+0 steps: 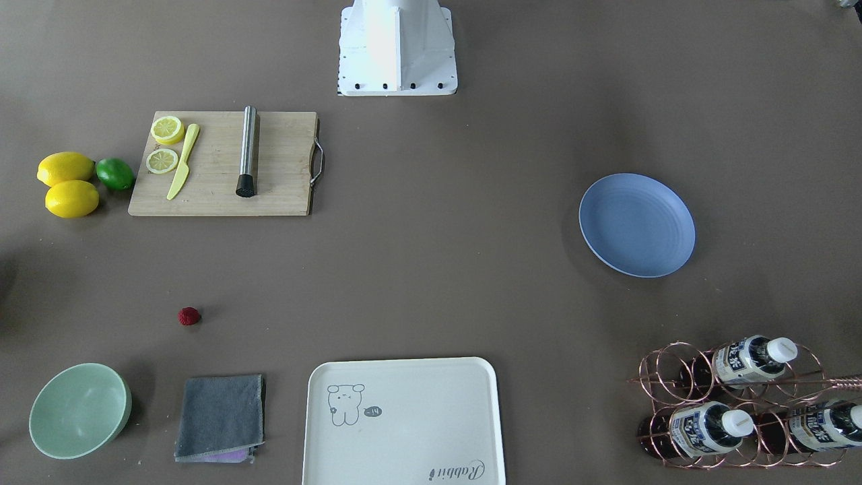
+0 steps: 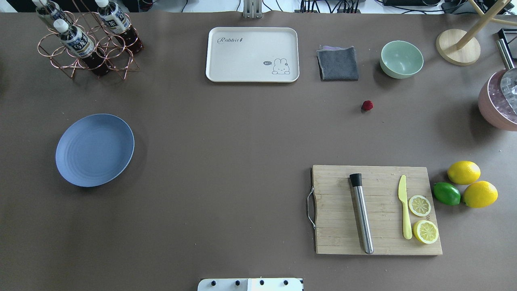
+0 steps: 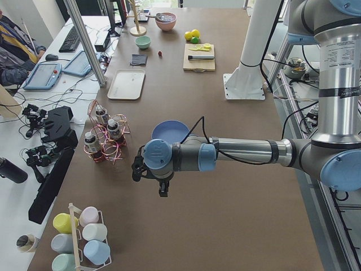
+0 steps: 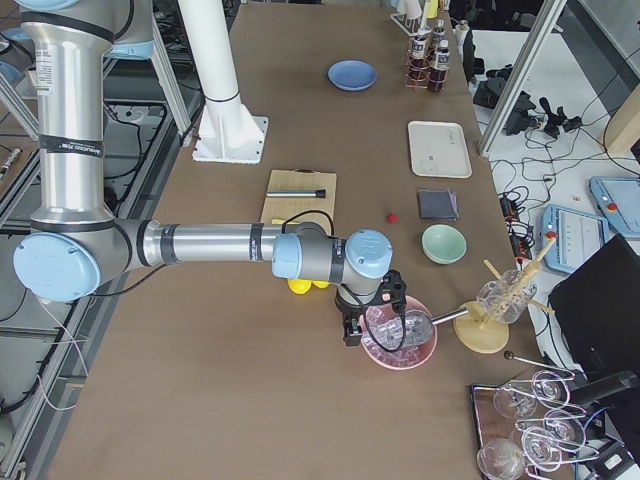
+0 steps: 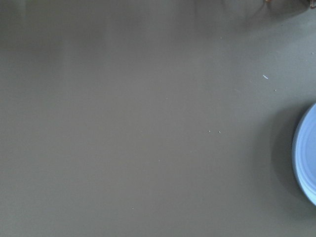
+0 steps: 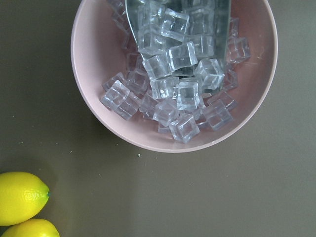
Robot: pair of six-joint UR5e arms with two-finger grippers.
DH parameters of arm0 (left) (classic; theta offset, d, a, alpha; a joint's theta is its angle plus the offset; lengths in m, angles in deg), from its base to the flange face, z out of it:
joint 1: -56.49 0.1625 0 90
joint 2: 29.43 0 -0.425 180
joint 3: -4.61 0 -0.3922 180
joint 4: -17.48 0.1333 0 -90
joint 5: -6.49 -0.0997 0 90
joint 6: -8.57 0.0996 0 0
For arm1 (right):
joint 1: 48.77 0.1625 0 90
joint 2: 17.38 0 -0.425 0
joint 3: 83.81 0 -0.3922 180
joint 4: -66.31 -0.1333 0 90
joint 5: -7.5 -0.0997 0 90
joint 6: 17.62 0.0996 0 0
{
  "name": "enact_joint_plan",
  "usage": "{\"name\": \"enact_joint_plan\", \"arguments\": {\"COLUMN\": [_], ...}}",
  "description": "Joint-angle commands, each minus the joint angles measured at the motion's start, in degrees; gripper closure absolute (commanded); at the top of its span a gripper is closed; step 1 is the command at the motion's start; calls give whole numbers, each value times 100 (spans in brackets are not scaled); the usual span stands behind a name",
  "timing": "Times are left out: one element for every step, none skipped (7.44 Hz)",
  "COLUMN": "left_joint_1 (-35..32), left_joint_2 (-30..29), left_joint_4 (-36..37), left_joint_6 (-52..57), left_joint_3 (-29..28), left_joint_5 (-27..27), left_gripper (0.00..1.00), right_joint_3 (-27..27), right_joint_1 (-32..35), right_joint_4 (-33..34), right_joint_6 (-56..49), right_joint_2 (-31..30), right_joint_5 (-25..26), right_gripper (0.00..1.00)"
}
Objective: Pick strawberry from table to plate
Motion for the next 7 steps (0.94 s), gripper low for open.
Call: {"name": "enact_joint_plan", "arguments": {"left_joint_1": [24,312,793,1042,1427,2101,2508], "left_joint_2": [40,-64,-92,-92,-83,-83,-92], "left_joint_4": [-17,-156,-548,-1022,-1714,-2426,-3173], "left_joint_6": [-781,-1344,-1428,-1899,-2687,-3426,-3981], "left_joint_3": [149,158,132,132,106,53,-130], "left_joint_5": [25,-18,-54,-63,-289,-709,-1000], "left_gripper": [3,3,2,2,3,11,11], "right_joint_3": [18,105,97,106,175,333,465], "right_joint_1": [-21,-125,-187,-440,-626,-836,-917], "right_joint_4": [-24,-338,-671,-709,-719,-719,-727], "right_joint_6": [2,11,54,63,220,831,985], "right_joint_2": [9,9,-9,9,44,70,70], "right_joint_5": [-190,-199,-286,-374,-383,-375,-383], "right_gripper": [0,0,0,0,0,0,0]}}
